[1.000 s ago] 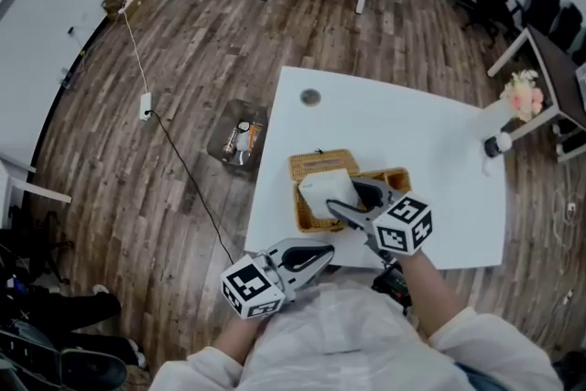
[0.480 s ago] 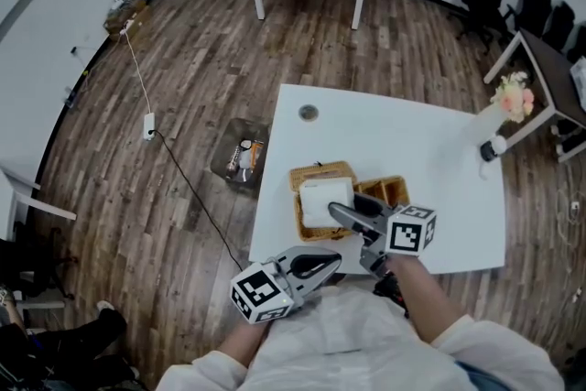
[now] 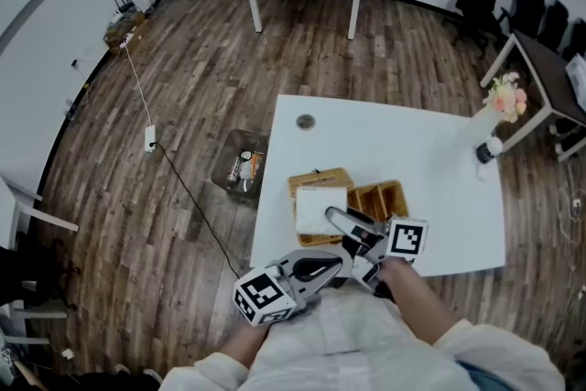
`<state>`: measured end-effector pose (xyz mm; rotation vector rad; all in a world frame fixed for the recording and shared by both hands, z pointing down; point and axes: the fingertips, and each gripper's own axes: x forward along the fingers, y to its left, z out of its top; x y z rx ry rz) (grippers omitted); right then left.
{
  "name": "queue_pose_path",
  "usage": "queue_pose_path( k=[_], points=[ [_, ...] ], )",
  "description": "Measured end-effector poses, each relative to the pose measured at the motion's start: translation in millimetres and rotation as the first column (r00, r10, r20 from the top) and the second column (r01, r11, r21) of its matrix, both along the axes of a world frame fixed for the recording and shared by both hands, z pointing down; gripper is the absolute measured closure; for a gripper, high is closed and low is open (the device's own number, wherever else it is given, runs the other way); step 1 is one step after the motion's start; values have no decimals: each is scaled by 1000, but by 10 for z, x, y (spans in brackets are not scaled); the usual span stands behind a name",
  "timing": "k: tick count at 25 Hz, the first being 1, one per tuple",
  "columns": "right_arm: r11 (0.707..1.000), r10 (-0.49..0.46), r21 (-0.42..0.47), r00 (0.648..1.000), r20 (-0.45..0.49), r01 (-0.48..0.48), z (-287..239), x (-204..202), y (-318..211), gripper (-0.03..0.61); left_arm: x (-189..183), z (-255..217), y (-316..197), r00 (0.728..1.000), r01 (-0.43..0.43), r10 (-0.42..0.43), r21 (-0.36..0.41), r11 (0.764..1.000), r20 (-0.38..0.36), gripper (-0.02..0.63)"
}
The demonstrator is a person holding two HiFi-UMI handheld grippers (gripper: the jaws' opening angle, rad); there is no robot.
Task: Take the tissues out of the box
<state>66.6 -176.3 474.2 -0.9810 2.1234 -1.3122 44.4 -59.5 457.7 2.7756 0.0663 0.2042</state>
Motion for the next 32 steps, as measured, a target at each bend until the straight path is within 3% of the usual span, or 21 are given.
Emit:
queue_pose_path(
  k=[12,32],
  points=[
    [996,87,-27,978,187,-84,-37,168,36,314,25,-27,19,1000,-3,3,8,1000,7,614],
    [993,118,-57,966,232,-108,77,255,92,314,72,23,50,1000,0,-1,19,1000,22,614]
  ],
)
